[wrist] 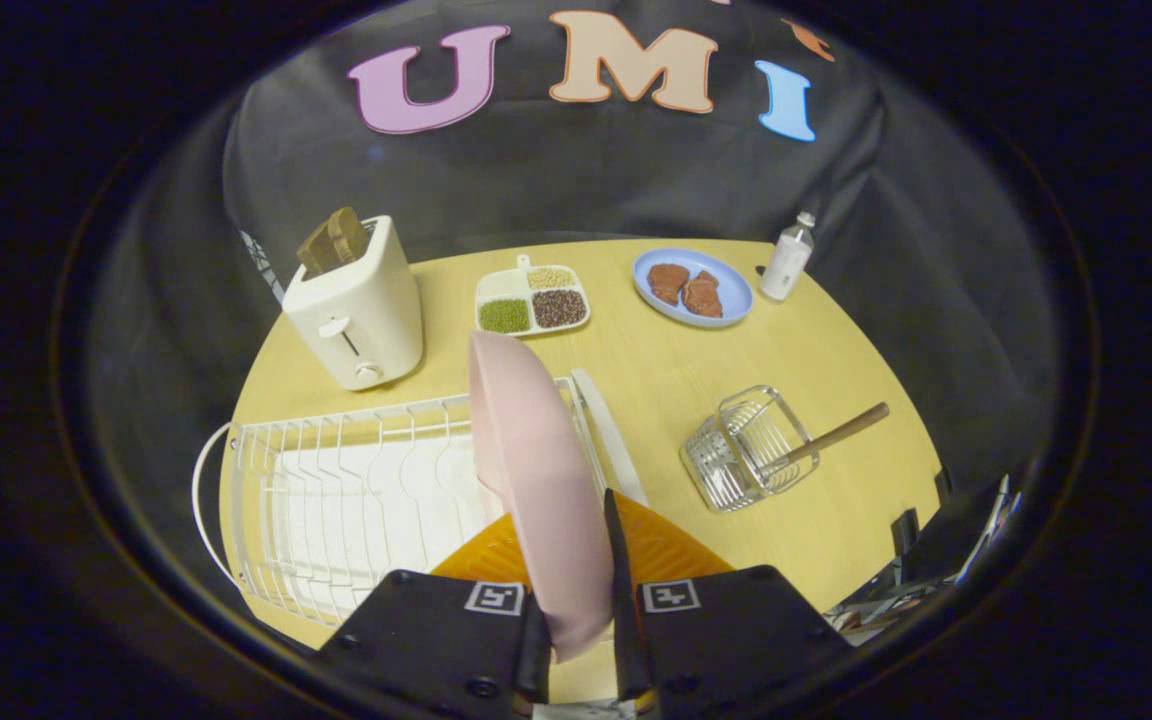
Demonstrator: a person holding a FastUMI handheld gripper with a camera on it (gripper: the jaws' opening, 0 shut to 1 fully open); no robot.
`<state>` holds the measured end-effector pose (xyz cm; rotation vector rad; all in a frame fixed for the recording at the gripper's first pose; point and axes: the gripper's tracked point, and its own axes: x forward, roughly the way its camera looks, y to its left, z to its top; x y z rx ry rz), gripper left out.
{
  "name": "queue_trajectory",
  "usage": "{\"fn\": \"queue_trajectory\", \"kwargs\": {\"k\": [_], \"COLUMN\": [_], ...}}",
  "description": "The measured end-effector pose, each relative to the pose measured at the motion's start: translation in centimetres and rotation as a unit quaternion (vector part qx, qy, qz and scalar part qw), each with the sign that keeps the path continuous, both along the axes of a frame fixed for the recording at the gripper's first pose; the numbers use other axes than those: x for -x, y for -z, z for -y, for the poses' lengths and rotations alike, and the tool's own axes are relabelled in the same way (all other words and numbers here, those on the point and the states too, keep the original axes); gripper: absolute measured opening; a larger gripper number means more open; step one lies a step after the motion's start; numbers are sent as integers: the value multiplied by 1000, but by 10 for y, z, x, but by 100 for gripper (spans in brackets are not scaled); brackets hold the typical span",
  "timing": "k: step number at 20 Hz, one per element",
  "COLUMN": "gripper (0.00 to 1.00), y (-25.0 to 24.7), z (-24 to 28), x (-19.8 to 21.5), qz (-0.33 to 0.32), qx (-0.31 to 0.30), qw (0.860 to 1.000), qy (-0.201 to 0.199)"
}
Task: Take the plate from the dish rack, then take the spoon from the basket and place it into the plate.
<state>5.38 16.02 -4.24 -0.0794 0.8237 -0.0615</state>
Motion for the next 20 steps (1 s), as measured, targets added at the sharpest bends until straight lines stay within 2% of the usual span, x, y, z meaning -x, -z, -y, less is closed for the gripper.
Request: {"fn": "queue_trajectory", "kwargs": {"k": [4,8,10,16,20], "gripper": [29,28,28,28,28], "y": [-19,-49,-64,-94,-94], "z": [7,-15,-7,42,96], "x": [4,-1,8,43,75], "qz": [20,65,79,128,147], "qx": [28,-36,-34,-46,-71], "qw": [999,997,996,989,979], "qy": [7,-13,-6,56,125]}}
